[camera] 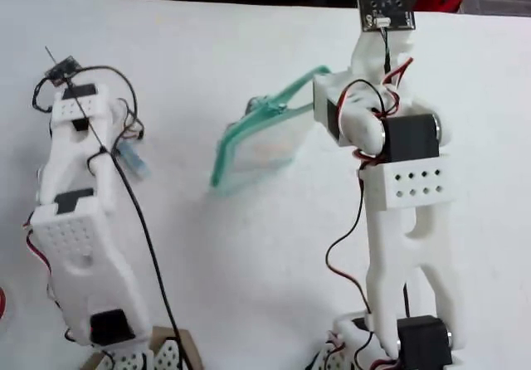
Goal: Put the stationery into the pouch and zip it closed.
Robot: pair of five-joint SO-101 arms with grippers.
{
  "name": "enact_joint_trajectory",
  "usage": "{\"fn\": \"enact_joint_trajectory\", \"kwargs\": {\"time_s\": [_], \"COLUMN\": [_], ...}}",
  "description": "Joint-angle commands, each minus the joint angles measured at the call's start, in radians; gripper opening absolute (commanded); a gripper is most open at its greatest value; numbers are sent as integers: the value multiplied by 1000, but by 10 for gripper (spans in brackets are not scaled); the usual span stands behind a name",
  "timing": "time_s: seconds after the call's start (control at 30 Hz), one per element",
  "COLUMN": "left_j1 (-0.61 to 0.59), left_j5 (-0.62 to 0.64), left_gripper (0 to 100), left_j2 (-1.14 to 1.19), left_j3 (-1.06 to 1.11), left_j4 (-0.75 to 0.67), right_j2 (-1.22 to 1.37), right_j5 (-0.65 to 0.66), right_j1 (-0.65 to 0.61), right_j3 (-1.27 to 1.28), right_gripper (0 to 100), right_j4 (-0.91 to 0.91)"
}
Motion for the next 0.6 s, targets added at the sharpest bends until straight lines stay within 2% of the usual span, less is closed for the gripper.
{"fn": "enact_joint_trajectory", "kwargs": {"time_s": [0.0,0.13,0.2,0.57], "left_j1": [-2,-2,5,27], "left_j5": [17,3,-66,-92], "left_gripper": [172,63,29,24], "left_j2": [79,134,147,124], "left_j3": [-187,-285,-307,-348], "left_j4": [89,169,186,261], "right_j2": [12,12,12,12], "right_j5": [3,2,2,0], "right_j1": [1,1,-1,-1], "right_j3": [5,5,5,5], "right_gripper": [19,19,19,19], "right_j4": [-2,-2,-2,1]}}
